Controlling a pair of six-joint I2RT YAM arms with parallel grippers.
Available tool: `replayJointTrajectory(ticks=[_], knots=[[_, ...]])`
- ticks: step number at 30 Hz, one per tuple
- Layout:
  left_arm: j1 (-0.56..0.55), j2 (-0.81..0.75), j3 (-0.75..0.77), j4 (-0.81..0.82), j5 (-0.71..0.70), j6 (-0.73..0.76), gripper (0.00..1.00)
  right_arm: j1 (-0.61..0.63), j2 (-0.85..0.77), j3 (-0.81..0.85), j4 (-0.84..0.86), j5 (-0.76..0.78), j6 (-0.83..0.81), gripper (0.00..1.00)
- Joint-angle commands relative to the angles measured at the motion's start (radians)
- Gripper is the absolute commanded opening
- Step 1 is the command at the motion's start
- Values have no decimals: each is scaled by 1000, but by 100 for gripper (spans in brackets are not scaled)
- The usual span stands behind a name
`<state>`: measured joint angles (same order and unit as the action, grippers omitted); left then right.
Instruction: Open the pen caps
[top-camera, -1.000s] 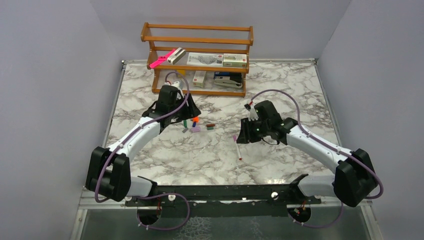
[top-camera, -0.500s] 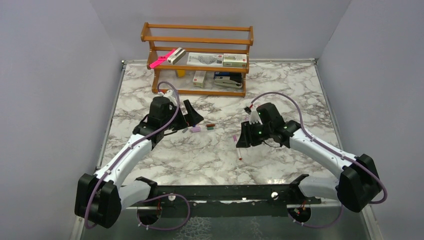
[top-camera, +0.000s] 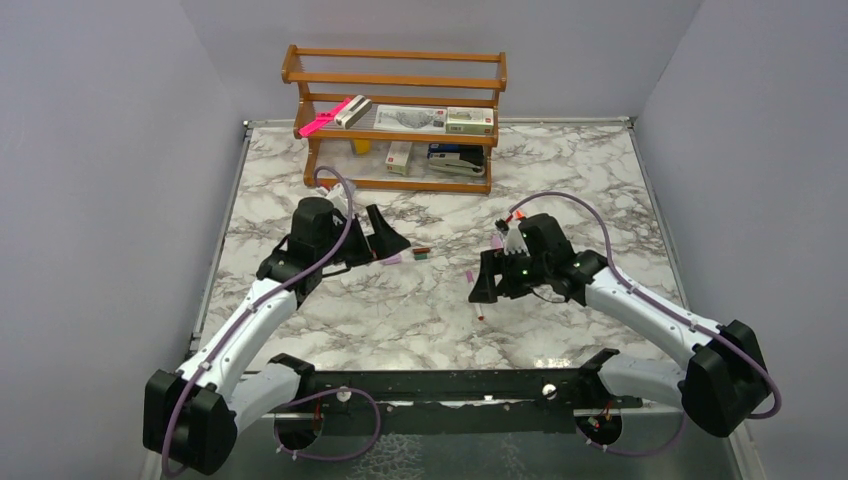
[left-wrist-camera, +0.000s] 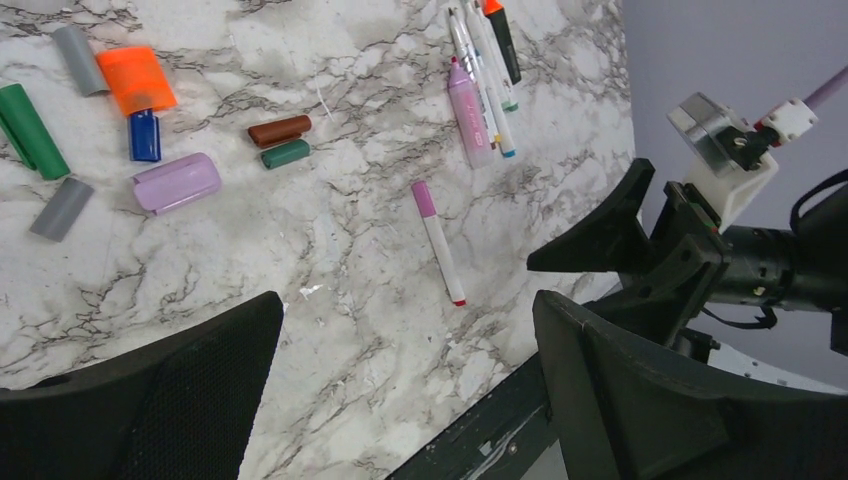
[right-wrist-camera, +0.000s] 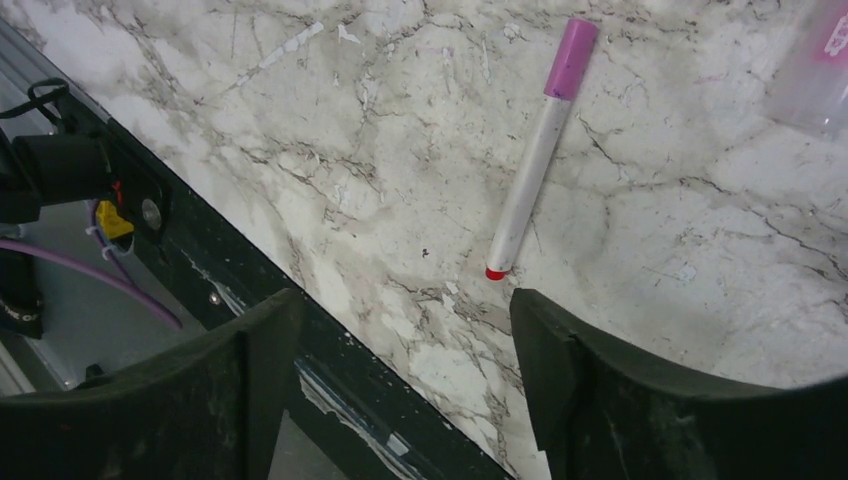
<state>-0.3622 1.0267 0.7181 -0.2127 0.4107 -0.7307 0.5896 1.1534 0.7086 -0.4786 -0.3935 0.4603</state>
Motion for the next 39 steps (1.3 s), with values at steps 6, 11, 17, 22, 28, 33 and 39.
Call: replayJointTrajectory(ticks=[6, 11, 17, 22, 28, 33, 39], knots=[[-4, -137, -68, -20, 61, -22, 99, -1, 20, 35, -54, 79, -18, 88], [-4, -123, -93, -8, 70, -18, 99, -1, 67, 32, -40, 161, 0, 84], [-4, -89, -104, 22, 100, -10, 99, 6, 130, 42, -14, 189, 0, 63], [-5, -124, -147, 55, 105, -33, 99, 41, 169, 44, 8, 228, 15, 55], [-6, -121, -171, 75, 113, -35, 99, 75, 236, 71, 9, 284, 9, 50], [-7, -142, -214, 110, 109, -66, 99, 89, 241, 67, 9, 323, 21, 49], [-7, -142, -235, 120, 117, -75, 99, 99, 253, 59, 21, 331, 19, 49]])
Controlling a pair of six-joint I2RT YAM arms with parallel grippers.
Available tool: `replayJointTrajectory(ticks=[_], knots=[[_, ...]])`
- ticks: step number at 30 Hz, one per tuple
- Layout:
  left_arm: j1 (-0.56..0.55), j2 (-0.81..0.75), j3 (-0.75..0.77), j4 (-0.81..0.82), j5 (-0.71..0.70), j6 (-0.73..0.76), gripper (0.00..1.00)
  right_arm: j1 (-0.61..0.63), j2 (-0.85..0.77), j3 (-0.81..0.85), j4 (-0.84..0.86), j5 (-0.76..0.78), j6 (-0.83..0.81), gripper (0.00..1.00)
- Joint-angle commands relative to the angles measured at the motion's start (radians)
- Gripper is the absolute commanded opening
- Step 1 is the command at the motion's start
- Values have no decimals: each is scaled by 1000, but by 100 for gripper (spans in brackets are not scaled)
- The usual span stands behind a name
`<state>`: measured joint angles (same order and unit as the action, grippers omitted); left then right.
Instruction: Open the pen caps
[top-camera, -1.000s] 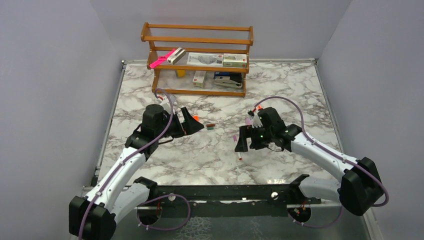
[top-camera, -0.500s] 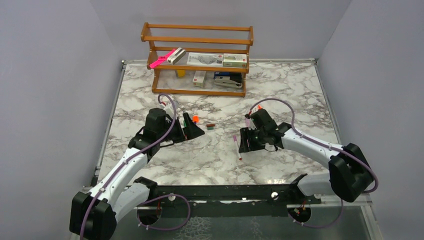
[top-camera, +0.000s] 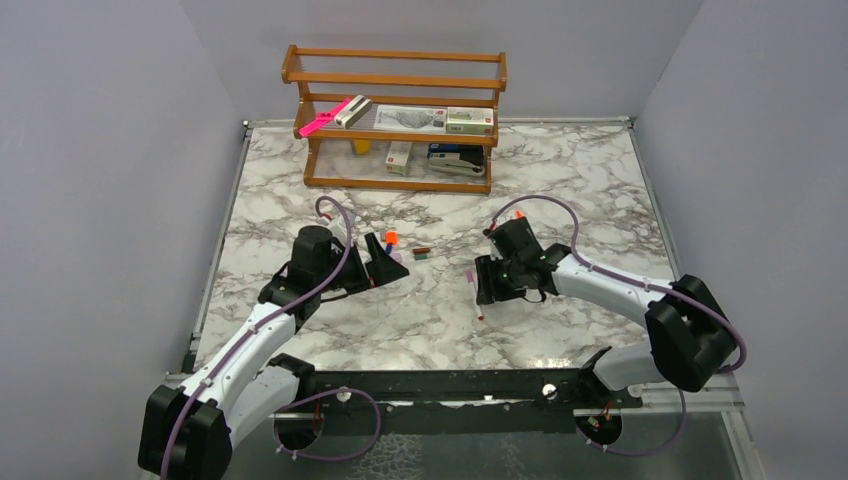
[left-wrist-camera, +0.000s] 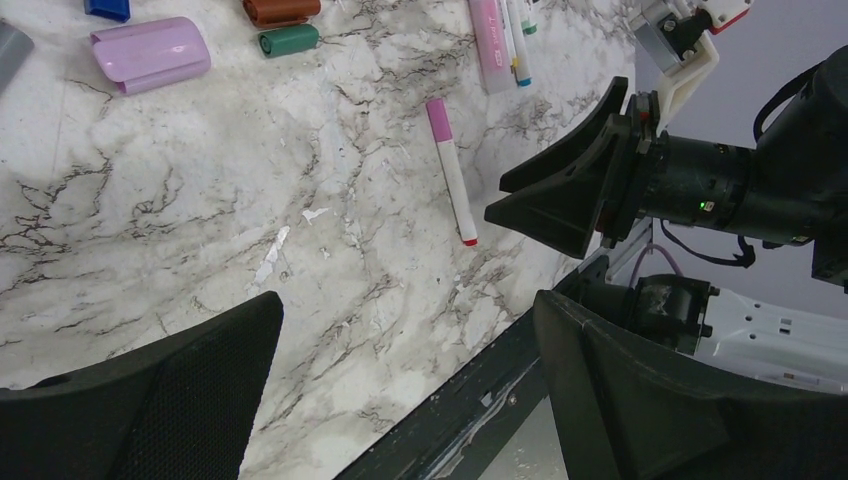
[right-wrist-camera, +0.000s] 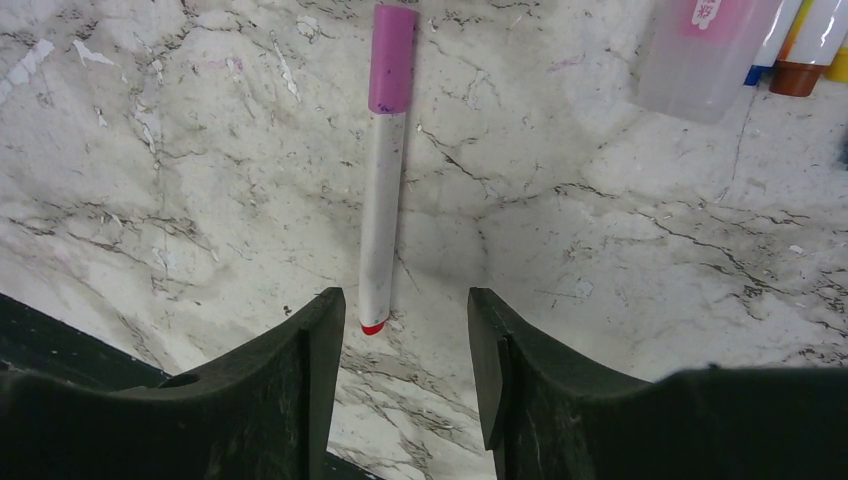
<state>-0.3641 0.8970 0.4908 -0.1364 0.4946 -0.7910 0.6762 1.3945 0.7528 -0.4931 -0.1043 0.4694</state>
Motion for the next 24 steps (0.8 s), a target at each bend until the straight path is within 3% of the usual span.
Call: replayJointTrajectory(ticks=[1, 9, 16, 24], knots=[[-5, -12, -8, 43, 32, -15, 99, 16, 16, 14, 40, 43, 12, 48], [-7, 3, -1, 45, 22, -11, 99, 71, 92, 49, 71, 72, 31, 47], [-7, 22, 15, 46, 23, -7, 99, 135, 215, 140, 2, 216, 54, 40], [-12, 35, 10, 56, 25, -9, 99, 173, 295, 165, -42, 285, 63, 20]])
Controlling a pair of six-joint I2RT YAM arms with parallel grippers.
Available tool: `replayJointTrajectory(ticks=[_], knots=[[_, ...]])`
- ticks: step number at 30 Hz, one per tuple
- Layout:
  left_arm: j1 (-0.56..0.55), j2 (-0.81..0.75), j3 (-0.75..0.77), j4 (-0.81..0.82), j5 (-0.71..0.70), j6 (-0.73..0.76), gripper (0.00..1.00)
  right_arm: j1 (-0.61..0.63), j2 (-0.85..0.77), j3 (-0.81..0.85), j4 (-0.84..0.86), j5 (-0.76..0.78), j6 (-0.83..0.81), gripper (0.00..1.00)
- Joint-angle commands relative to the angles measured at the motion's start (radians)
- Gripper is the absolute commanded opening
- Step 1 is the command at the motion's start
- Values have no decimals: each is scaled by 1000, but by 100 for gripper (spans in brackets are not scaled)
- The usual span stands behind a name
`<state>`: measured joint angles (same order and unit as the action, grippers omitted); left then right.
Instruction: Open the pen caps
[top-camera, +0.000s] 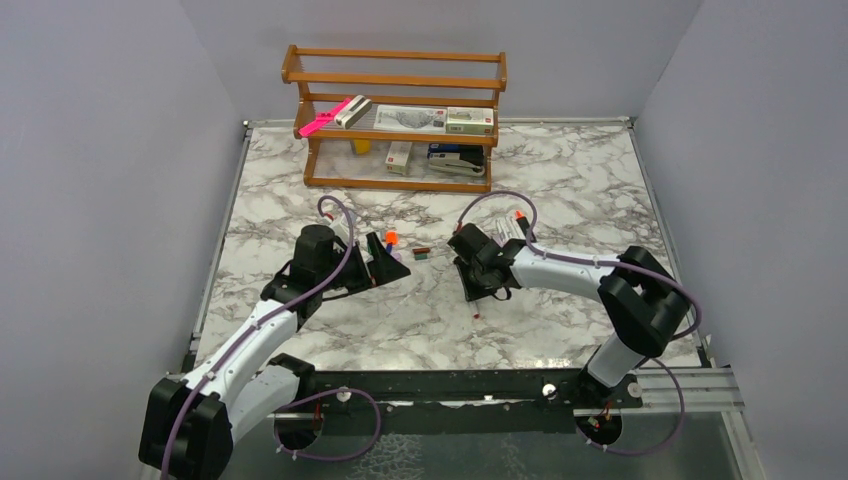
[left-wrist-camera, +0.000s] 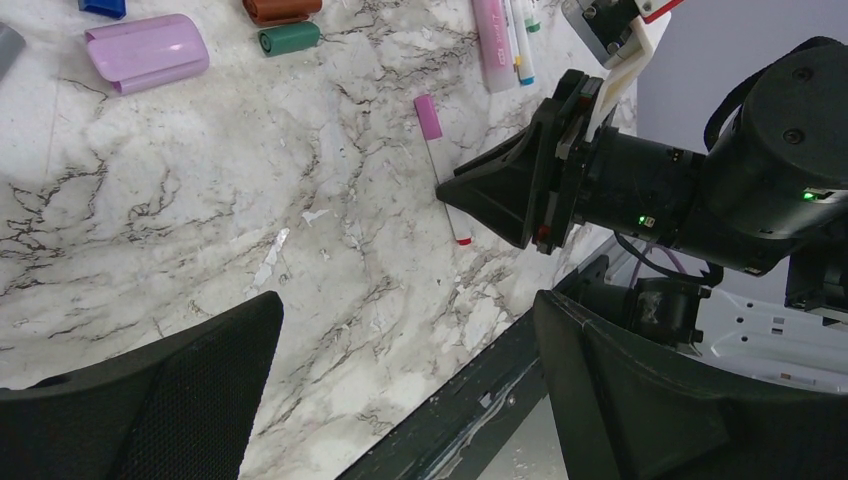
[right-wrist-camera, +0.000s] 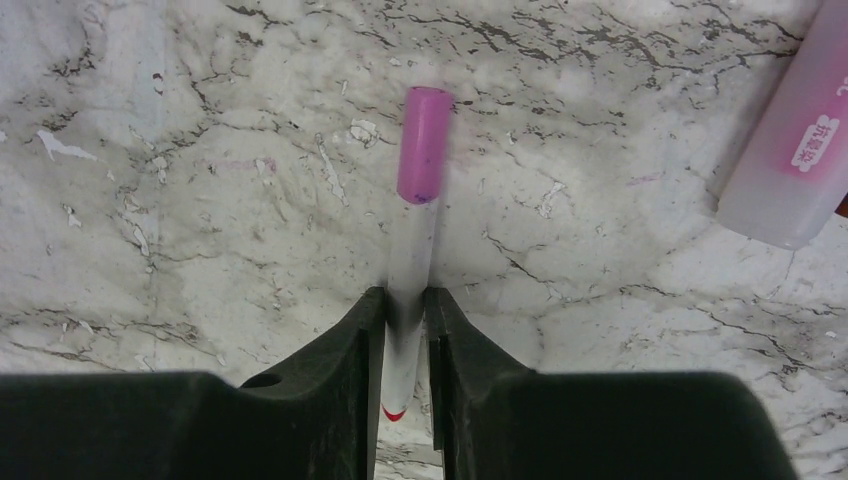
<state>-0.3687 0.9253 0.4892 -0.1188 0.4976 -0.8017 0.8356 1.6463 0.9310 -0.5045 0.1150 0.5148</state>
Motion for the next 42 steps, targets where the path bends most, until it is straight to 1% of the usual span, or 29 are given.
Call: replayJointTrajectory(ticks=[1, 3, 5, 10, 15, 18, 23, 26, 29, 33, 42], knots=[[-8, 9, 12, 42, 25, 1, 99, 14, 39, -20, -26, 56, 17, 17], [-8, 14, 11, 56, 34, -2, 99, 14, 23, -30, -18, 38, 15, 10], [-9, 23, 12, 71, 44, -6, 99, 15, -2, -38, -10, 19, 11, 8], [-16, 49, 10, 123, 65, -33, 99, 14, -80, -34, 13, -77, -1, 6], [-45, 100, -21, 280, 98, -138, 99, 14, -197, -44, 65, -217, 17, 4], [-95, 130, -31, 363, 73, -184, 99, 14, -248, -49, 93, -279, 39, 4], [-208, 178, -25, 435, -18, -235, 99, 14, -316, -85, 189, -421, 117, 3], [-245, 198, -44, 517, -46, -287, 99, 14, -332, -120, 263, -493, 176, 2], [-260, 196, -58, 545, -84, -315, 99, 14, -336, -148, 321, -551, 208, 1], [-263, 179, -73, 560, -121, -336, 97, 14, -354, -175, 368, -574, 244, 1], [-266, 153, -102, 591, -167, -378, 85, 14, -399, -191, 392, -551, 285, 1]])
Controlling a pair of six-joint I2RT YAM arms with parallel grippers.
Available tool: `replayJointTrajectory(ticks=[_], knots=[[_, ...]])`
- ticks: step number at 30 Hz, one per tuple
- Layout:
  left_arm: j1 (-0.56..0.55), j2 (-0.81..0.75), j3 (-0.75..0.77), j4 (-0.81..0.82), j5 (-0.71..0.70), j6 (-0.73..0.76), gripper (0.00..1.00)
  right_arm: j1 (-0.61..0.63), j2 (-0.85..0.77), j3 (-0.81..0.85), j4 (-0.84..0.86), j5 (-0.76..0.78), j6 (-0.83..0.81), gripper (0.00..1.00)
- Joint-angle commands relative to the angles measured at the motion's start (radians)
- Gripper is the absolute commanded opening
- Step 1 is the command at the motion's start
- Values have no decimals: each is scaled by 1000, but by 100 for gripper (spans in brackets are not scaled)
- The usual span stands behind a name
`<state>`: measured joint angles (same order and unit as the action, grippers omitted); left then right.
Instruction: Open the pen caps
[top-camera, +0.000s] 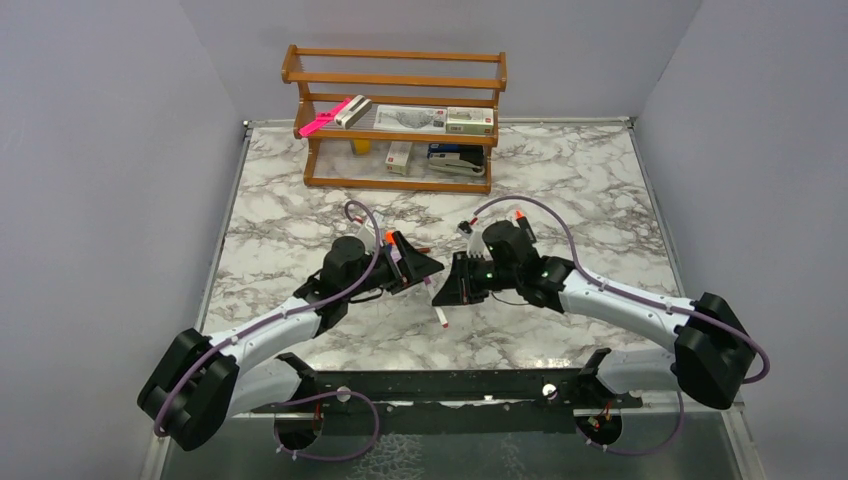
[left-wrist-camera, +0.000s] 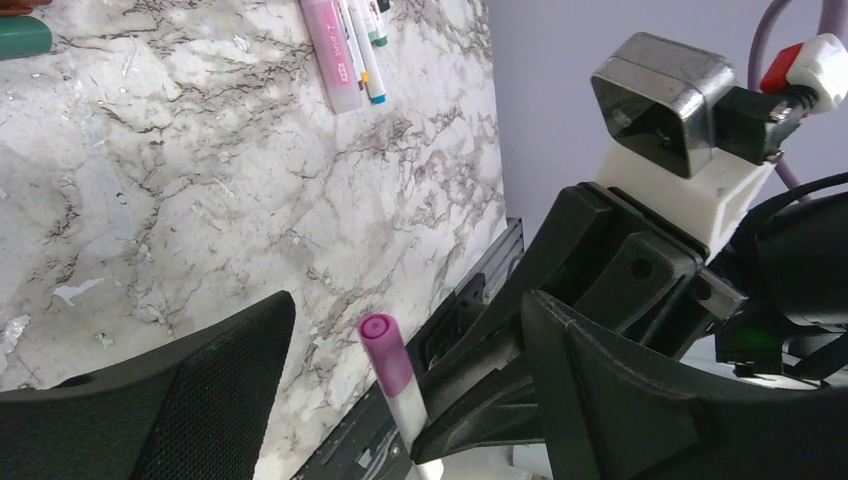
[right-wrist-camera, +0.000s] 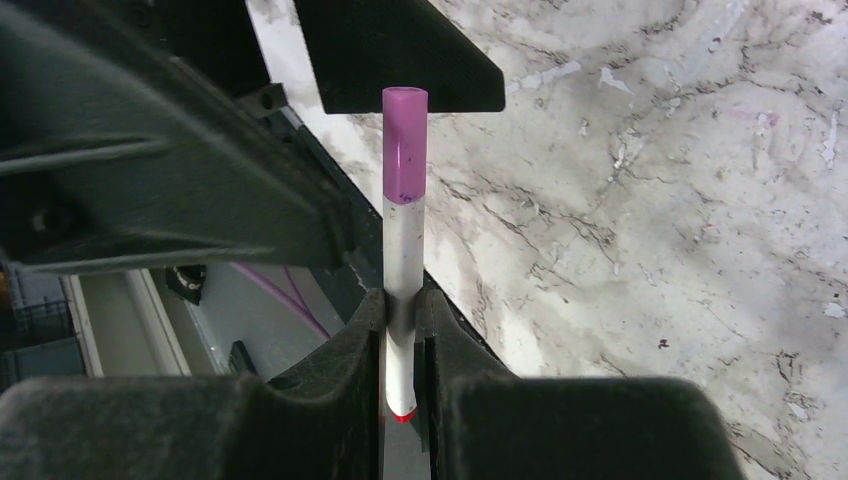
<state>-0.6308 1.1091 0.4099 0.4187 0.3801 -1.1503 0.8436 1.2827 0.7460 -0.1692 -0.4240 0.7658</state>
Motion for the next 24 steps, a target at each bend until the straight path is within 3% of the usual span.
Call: replayJointTrajectory(ticks=[1, 17, 24], knots=[[-4, -32, -24, 56, -51, -30, 84, 6, -38, -9, 58, -9, 37, 1], [-25, 0, -36, 92, -44, -43, 50, 6, -55, -10, 58, 41, 61, 1], [-27, 10, -40, 98, -45, -42, 41, 6, -54, -3, 57, 53, 64, 1]])
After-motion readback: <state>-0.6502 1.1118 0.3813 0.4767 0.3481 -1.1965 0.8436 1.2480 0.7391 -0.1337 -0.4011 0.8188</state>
